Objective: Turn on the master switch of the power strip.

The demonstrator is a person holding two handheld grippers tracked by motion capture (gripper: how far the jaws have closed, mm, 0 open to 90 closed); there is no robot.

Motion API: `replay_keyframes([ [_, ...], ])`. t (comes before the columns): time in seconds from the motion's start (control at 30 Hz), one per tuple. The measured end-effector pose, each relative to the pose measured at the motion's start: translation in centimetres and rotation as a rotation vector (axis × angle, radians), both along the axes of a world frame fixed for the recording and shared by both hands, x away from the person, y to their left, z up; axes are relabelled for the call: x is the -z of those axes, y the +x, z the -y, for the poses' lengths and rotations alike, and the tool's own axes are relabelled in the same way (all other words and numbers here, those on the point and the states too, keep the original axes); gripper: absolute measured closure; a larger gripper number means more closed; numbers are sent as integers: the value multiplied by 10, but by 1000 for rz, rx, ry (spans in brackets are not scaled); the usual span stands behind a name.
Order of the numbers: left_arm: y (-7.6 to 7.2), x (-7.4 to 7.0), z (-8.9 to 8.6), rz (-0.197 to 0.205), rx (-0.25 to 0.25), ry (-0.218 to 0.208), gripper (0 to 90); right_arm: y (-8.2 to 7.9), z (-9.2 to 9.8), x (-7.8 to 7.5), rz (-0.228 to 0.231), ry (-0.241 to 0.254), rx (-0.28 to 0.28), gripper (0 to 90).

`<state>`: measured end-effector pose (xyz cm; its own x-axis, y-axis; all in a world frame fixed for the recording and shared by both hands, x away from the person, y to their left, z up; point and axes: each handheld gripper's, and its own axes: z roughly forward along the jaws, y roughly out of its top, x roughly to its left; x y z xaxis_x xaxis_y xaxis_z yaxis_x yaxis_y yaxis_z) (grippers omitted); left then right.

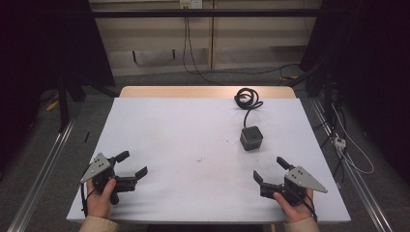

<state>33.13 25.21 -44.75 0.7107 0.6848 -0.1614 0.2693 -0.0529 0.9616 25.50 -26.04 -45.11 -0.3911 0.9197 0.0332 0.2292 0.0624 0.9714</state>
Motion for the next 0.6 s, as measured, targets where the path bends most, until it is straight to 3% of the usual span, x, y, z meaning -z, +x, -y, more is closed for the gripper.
replay_keyframes([
  [0.6,0,-1,0,13,24,3,22,7,2,-3,-8,-3,26,59],
])
